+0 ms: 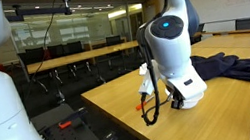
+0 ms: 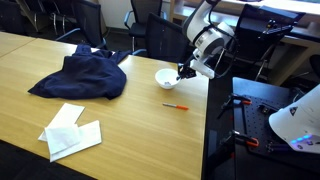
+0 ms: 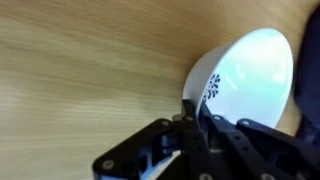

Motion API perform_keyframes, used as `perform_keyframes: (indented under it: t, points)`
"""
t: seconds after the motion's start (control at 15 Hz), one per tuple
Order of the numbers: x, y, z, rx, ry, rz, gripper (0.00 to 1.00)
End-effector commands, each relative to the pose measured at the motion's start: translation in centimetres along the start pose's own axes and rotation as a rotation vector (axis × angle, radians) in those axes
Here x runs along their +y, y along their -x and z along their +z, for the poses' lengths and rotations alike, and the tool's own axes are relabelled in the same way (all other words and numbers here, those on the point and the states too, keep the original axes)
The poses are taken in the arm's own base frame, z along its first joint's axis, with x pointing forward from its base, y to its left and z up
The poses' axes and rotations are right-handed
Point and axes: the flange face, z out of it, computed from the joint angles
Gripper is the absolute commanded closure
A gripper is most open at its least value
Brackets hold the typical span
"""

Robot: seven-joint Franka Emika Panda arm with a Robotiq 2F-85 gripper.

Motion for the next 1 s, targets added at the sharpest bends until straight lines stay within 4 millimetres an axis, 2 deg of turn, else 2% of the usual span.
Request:
perform_keyframes:
  t: [0.0,0.13,0.2,0.27,0.33,0.47,0.67,0.8,0.87,0.93]
  points:
    - [-2.6,0.4,2.0,-0.017,-0.022,0.006,0.98]
    - [-3.8,0.8,2.5,-0.002,0.0,-0.007,0.98]
    - [-4.0,0.9,2.5,0.01,0.017,0.005,0.66]
    - [-4.3,1.4,2.0,0.02,0.041,-0.02,0.65]
    - [-4.6,2.0,1.4,0.042,0.076,-0.073,0.6]
    - [-5.1,3.5,-0.1,0.059,0.116,-0.172,0.45]
    - [-6.1,6.6,-4.2,0.085,0.121,-0.267,0.23]
    - [-5.5,8.8,-6.9,0.119,0.154,-0.304,0.08]
    - [-4.2,10.2,-7.6,0.099,0.18,-0.324,0.01]
    - [-2.3,12.0,-7.7,0.013,0.198,-0.346,0.0]
